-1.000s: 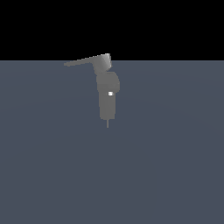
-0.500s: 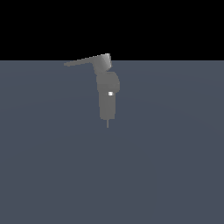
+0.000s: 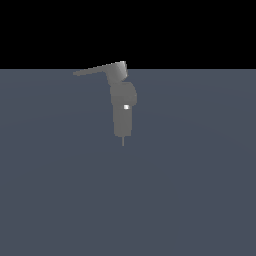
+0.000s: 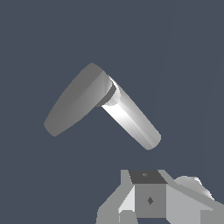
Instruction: Turn on the faucet by rotating a designated handle.
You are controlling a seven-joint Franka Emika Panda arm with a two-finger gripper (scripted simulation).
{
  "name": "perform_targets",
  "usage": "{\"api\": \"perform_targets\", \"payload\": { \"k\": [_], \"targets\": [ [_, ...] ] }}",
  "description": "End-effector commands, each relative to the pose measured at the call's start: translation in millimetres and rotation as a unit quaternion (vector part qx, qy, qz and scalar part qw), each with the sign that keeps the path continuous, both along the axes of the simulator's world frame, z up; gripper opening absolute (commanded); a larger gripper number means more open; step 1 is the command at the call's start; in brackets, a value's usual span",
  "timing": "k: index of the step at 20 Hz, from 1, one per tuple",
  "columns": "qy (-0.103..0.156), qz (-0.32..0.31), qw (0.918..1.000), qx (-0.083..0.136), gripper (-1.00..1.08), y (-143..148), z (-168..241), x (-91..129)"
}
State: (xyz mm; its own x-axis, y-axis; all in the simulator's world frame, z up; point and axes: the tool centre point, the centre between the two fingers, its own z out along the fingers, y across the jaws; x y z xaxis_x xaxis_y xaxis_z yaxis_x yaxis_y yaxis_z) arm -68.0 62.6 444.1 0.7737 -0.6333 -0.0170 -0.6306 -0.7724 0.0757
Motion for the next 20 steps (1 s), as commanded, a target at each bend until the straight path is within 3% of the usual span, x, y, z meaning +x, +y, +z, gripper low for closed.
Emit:
{"api": "perform_targets", "payload": {
  "k": [1, 11, 20],
  "targets": [
    [0.003, -0.028, 0.9996, -0.001, -1.0, 5.5, -8.2, 12.8],
    [0.016, -0.137, 0.9904, -0.008, -1.0, 27.9, -47.5, 60.3],
    [0.028, -0.234, 0.9716, -0.017, -1.0, 49.1, -91.4, 98.3]
  ]
}}
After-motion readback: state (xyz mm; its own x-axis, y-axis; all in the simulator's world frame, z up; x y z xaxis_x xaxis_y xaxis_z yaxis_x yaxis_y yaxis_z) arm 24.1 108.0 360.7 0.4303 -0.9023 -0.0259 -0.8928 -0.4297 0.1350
